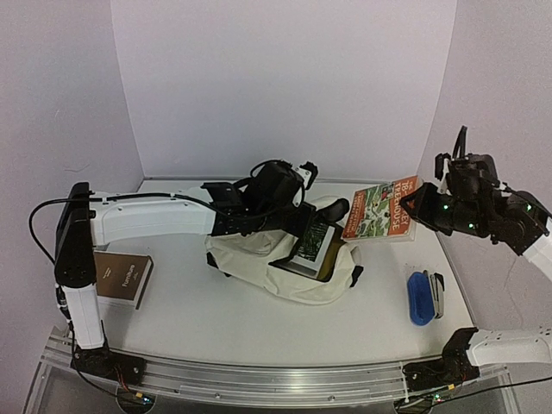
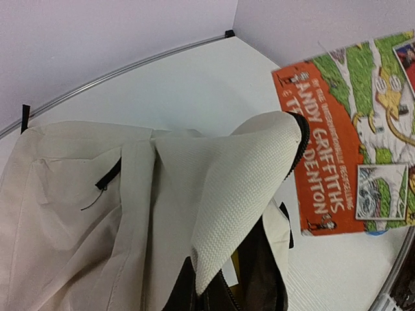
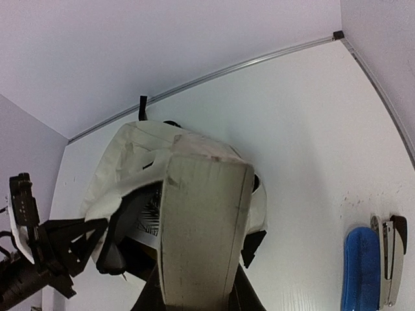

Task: Pack the student bag
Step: Place the book in the student bag.

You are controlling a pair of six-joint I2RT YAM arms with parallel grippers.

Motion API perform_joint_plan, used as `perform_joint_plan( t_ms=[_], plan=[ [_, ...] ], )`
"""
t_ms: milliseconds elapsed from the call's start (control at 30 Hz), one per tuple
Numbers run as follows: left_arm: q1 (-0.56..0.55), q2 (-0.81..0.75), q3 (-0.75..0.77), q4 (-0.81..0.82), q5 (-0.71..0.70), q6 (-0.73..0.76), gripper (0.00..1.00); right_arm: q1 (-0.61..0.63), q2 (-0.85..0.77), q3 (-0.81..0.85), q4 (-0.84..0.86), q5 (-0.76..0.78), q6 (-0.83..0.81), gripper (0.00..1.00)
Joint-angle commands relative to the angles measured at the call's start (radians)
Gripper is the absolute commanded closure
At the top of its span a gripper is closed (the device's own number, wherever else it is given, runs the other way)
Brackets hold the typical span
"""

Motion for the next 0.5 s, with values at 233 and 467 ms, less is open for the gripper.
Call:
perform_joint_plan(
  t_ms=[233, 467],
  plan=[
    [0.082, -0.163, -0.113, 0.143, 0.103, -0.105, 1.00, 0.005, -0.042, -0.073, 0.056, -0.224, 0.116, 1.00],
    [0.082, -0.200, -0.172, 0.282, 0.386, -0.020, 1.00, 0.006, -0.006, -0.201, 0.276, -0.317, 0.199, 1.00]
  ],
)
